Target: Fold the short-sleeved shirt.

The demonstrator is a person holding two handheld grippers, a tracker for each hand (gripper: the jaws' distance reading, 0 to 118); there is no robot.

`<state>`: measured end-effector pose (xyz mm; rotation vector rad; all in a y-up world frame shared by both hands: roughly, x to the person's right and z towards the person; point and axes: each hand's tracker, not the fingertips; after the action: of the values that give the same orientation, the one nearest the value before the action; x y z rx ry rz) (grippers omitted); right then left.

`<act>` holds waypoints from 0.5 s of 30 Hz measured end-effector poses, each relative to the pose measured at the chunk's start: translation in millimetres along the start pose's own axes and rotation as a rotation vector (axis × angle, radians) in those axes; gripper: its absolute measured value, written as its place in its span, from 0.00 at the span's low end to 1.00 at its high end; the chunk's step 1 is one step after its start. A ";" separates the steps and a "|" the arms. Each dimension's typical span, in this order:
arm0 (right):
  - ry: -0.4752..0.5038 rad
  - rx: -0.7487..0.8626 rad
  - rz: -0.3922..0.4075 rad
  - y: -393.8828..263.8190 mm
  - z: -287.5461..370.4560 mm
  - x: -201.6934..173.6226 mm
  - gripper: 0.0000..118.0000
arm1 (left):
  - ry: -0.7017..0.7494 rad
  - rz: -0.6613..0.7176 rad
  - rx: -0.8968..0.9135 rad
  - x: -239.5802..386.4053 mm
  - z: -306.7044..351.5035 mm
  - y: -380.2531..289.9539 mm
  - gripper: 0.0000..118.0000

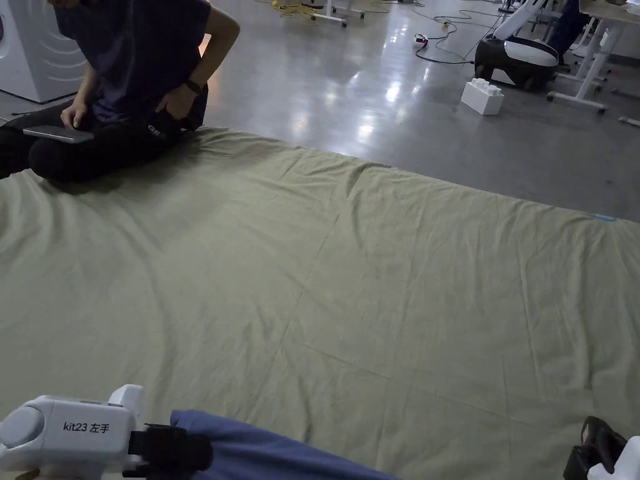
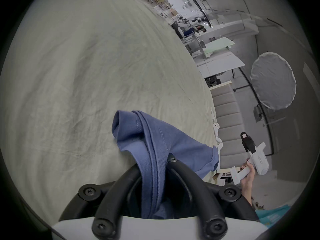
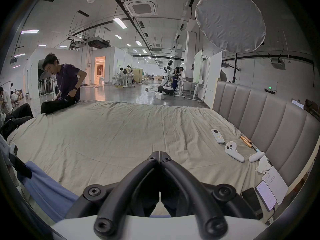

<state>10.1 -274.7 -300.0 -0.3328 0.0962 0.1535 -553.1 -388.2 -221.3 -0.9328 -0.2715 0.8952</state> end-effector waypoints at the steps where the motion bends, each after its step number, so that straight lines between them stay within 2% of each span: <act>1: 0.000 0.001 -0.001 0.0 -0.1 0.7 0.00 | 0.007 -0.021 0.006 2.9 1.7 3.3 0.09; 8: 0.007 0.008 -0.012 0.3 -0.9 4.3 0.00 | 0.111 -0.038 0.042 25.0 46.5 25.7 0.09; 13: 0.020 0.018 -0.020 0.9 -2.3 6.0 0.00 | 0.294 -0.109 0.083 39.4 94.4 37.4 0.09; 15: 0.024 0.023 -0.024 1.1 -2.7 6.5 0.00 | 0.357 -0.141 0.090 31.3 79.5 34.4 0.09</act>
<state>16.1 -273.7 -303.6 -0.3125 0.1174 0.1250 -597.0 -308.7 -206.5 -0.9595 0.0101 0.5936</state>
